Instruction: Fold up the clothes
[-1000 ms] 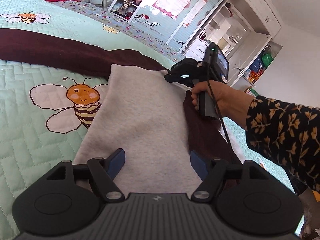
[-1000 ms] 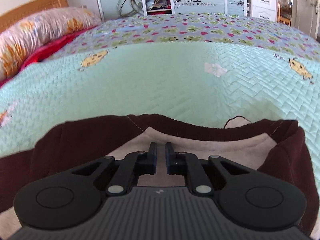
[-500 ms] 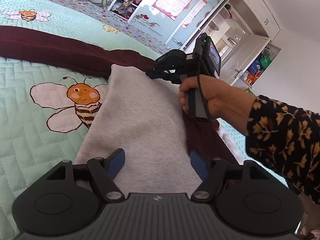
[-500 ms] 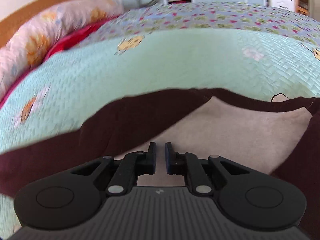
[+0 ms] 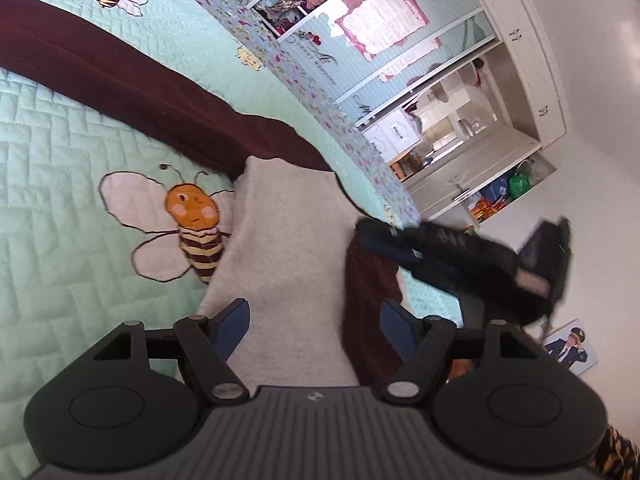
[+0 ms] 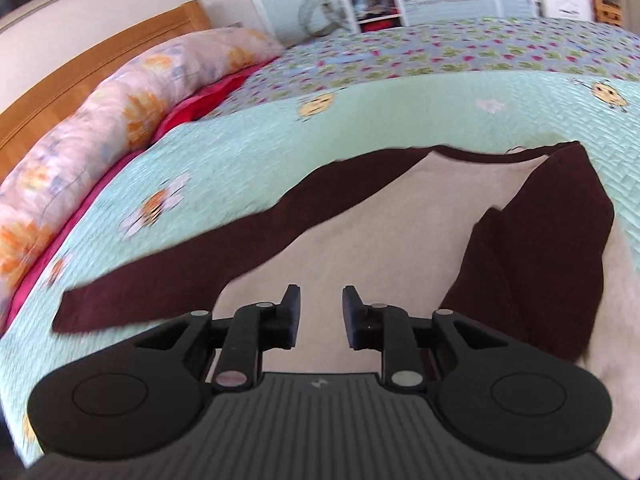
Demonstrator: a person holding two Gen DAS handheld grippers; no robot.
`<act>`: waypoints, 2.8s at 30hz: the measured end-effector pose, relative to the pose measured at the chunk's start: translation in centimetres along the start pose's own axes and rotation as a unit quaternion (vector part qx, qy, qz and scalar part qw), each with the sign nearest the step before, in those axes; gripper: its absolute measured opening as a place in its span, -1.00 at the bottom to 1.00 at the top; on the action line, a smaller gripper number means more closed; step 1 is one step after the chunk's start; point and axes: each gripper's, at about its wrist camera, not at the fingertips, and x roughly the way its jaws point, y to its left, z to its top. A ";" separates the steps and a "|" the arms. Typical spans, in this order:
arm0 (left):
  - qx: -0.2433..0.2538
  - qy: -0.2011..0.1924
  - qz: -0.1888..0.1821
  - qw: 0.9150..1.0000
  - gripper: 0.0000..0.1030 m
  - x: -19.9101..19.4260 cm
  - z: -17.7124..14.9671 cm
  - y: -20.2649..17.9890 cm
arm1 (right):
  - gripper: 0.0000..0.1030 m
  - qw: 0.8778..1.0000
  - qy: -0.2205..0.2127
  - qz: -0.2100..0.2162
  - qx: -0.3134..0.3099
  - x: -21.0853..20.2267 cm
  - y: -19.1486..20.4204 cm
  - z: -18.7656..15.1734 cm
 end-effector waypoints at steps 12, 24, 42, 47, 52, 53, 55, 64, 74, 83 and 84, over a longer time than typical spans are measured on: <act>0.042 0.077 0.021 0.996 0.43 -0.5 -2.1 -7.6 | -0.11 0.999 0.020 -0.008 0.024 -5.4 -0.1 -5.5; 0.121 0.056 -0.046 0.990 0.47 -7.3 -4.6 -19.5 | 0.13 0.967 -0.067 0.147 0.197 -19.8 0.0 -8.0; 0.106 0.065 0.010 0.992 0.48 -7.5 -6.7 -17.6 | 0.31 0.962 -0.010 0.100 0.254 -23.3 0.2 -13.9; 0.121 0.051 -0.006 0.991 0.48 -9.2 -6.6 -18.8 | 0.34 0.955 -0.021 0.119 0.272 -24.3 0.4 -14.6; 0.151 -0.001 -0.028 0.988 0.48 -13.7 -4.9 -21.0 | 0.35 0.951 -0.019 0.162 0.263 -24.4 2.5 -13.4; 0.153 -0.014 -0.034 0.988 0.48 -14.9 -4.5 -21.4 | 0.35 0.945 -0.021 0.184 0.268 -24.4 3.4 -13.0; 0.157 -0.053 -0.050 0.985 0.50 -17.3 -3.6 -22.1 | 0.37 0.924 -0.029 0.249 0.289 -24.9 5.6 -12.3; 0.094 -0.176 -0.093 0.975 0.92 -20.6 -2.4 -21.4 | 0.51 0.893 -0.076 0.338 0.289 -28.0 9.9 -8.1; -0.105 -0.077 0.079 0.988 0.20 -6.5 -2.3 -6.4 | 0.57 0.989 -0.101 0.076 -0.076 -22.8 12.9 -1.9; -0.217 -0.154 0.130 0.955 0.06 -8.1 0.1 6.3 | 0.55 0.927 -0.046 0.023 -0.372 -6.9 26.1 -1.0; -0.235 -0.171 0.145 0.946 0.09 -9.3 0.5 7.3 | 0.55 0.915 -0.045 0.015 -0.401 -4.7 27.1 -1.5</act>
